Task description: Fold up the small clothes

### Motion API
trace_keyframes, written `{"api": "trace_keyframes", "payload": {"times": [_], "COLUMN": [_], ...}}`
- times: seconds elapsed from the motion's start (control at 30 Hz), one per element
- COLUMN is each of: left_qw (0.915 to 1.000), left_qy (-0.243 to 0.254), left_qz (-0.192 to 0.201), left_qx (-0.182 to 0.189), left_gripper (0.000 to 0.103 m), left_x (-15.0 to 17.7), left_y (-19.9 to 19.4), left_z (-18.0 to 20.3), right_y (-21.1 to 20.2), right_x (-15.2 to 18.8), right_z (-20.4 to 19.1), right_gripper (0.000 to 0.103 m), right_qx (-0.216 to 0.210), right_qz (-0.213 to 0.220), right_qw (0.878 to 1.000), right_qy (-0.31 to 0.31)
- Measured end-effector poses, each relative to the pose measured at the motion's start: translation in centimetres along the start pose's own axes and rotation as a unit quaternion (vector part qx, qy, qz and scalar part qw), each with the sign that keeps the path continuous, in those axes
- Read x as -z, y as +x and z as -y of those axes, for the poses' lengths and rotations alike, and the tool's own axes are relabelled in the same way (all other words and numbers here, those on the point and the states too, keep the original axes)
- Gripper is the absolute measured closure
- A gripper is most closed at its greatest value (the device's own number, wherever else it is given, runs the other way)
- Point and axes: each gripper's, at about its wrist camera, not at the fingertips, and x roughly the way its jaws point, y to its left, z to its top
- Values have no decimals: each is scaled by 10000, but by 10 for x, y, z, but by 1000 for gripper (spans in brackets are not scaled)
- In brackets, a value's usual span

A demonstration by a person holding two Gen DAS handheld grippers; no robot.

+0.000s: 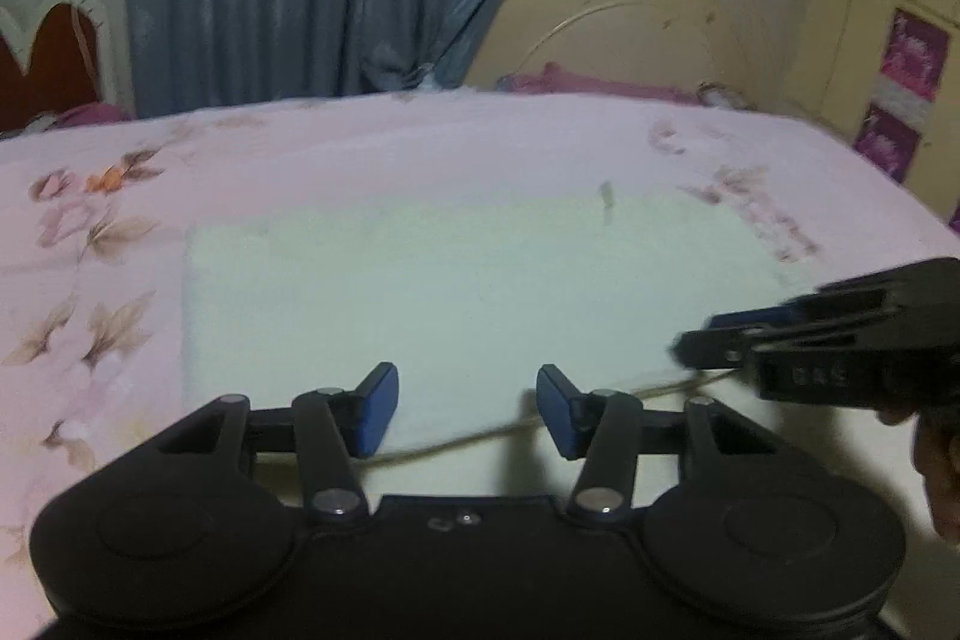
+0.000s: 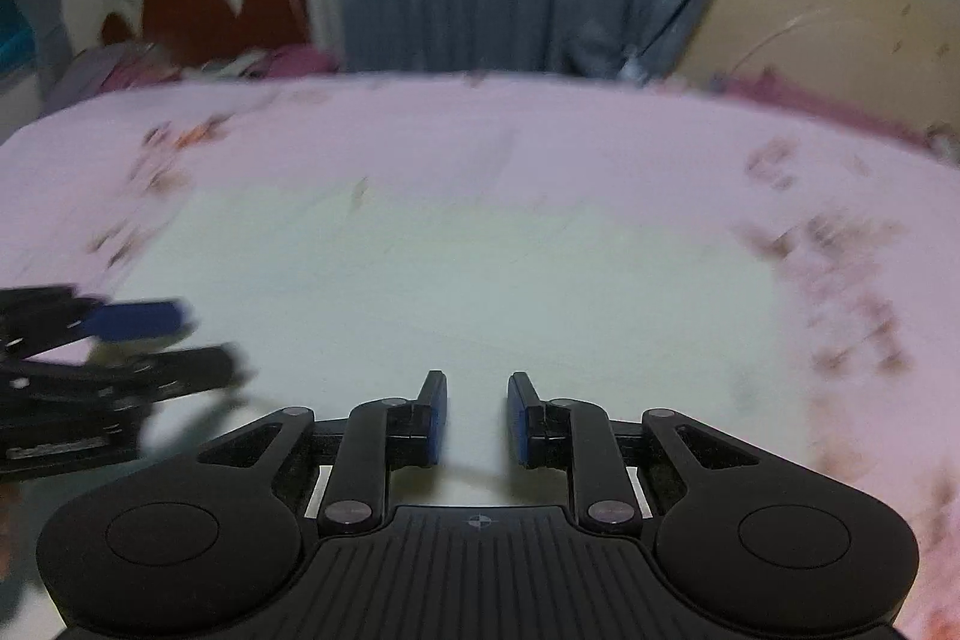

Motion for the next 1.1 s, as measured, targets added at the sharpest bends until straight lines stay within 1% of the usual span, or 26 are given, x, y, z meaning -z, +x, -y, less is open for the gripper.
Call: {"api": "trace_keyframes", "payload": {"times": [0.07, 0.1, 0.13, 0.17, 0.2, 0.23, 0.3, 0.33, 0.4, 0.47, 0.5, 0.57, 0.6, 0.87, 0.97, 1.1], "left_qw": [9998, 9995, 9994, 9994, 9995, 9996, 9997, 9996, 9996, 9996, 9997, 9997, 9997, 9995, 9992, 9989], "left_qy": [-92, -149, -185, -207, -196, -149, -102, -146, -198, -171, -160, -121, -79, 58, 107, 166], "left_qz": [-30, -58, -66, -68, -63, -69, -65, -54, -43, -40, -47, -77, -95, -103, -95, -98], "left_qx": [-173, -265, -286, -269, -236, -213, -230, -221, -209, -206, -196, -181, -187, -307, -360, -429], "left_gripper": [54, 57, 58, 59, 59, 59, 58, 57, 56, 56, 56, 56, 56, 56, 56, 56], "left_x": [5, 8, 9, 10, 11, 11, 12, 11, 12, 13, 14, 14, 14, 17, 18, 19], "left_y": [-2, -3, -5, -7, -10, -11, -10, -10, -10, -10, -10, -10, -10, -9, -8, -8], "left_z": [-15, -23, -30, -36, -38, -39, -37, -37, -36, -35, -35, -36, -36, -30, -27, -25], "right_y": [1, -3, -6, -11, -16, -19, -24, -25, -27, -32, -31, -27, -28, -24, -24, -26], "right_x": [4, 6, 7, 8, 11, 13, 16, 16, 15, 12, 12, 20, 22, 24, 22, 22], "right_z": [10, 20, 29, 40, 54, 69, 89, 91, 90, 88, 87, 89, 91, 94, 91, 91], "right_gripper": [83, 83, 83, 83, 83, 83, 83, 83, 83, 83, 83, 83, 83, 83, 83, 83], "right_qx": [53, 130, 336, 657, 892, 1040, 1047, 1074, 1091, 1049, 1090, 1154, 1186, 1238, 1275, 1220], "right_qz": [26, 47, 69, 74, 82, 62, 33, 11, -31, 67, 38, -167, -164, -144, -182, -197], "right_qw": [9999, 9994, 9984, 9961, 9931, 9899, 9870, 9868, 9874, 9879, 9878, 9865, 9862, 9851, 9854, 9867], "right_qy": [150, 325, 452, 588, 750, 963, 1222, 1209, 1143, 1136, 1114, 1150, 1142, 1184, 1110, 1059]}}
